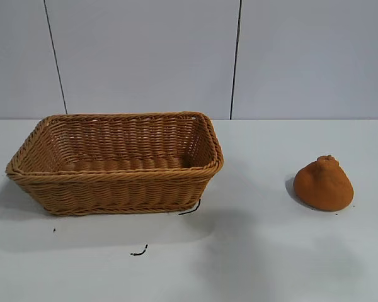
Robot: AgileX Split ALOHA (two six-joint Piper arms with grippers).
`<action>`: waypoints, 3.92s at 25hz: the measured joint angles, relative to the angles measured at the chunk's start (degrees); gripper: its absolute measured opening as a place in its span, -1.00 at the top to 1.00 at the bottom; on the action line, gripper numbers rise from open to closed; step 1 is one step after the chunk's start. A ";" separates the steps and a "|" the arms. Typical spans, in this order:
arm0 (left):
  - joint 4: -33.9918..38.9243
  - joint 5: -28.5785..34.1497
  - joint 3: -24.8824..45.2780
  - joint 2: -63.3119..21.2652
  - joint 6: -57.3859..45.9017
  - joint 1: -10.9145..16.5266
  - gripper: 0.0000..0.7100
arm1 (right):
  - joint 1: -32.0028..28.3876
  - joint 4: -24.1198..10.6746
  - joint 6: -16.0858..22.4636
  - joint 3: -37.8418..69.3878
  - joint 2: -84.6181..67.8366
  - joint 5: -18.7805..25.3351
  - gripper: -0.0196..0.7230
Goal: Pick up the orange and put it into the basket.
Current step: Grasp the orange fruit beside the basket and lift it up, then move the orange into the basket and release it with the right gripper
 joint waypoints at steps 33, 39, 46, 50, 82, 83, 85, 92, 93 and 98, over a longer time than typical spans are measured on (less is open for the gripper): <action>0.00 -0.06 0.00 0.00 0.00 0.00 -0.80 | 3.29 5.32 0.00 -10.49 42.39 -9.99 -0.63; 0.00 -0.06 0.00 0.00 0.00 0.00 -0.80 | 3.29 4.92 0.00 -16.09 42.51 -3.36 0.61; 0.00 -0.06 0.00 0.00 0.00 0.00 -0.80 | 3.29 4.72 0.00 -31.91 41.56 7.63 0.69; 0.00 -0.06 0.00 0.00 0.00 0.00 -0.80 | 3.29 4.72 0.00 -40.67 41.07 10.09 0.69; 0.00 -0.01 0.00 0.00 0.00 0.00 -0.80 | 34.63 6.03 2.92 -48.19 51.04 -0.42 0.69; 0.00 -0.01 0.00 0.00 0.00 0.00 -0.80 | 34.81 6.24 2.92 -48.19 52.21 -1.04 0.69; 0.00 -0.01 0.00 0.00 0.00 0.00 -0.80 | 35.15 6.58 2.98 -48.19 54.35 -2.29 0.69; 0.00 -0.01 0.00 0.00 0.00 0.00 -0.80 | 35.17 7.32 3.08 -48.19 56.33 -3.24 0.23; 0.00 -0.01 0.00 0.00 0.00 0.00 -0.80 | 35.17 7.32 3.08 -48.19 56.28 -3.18 -0.01; 0.00 -0.01 0.00 0.00 0.00 0.00 -0.80 | 35.17 7.39 2.87 -48.65 55.08 -1.99 -0.69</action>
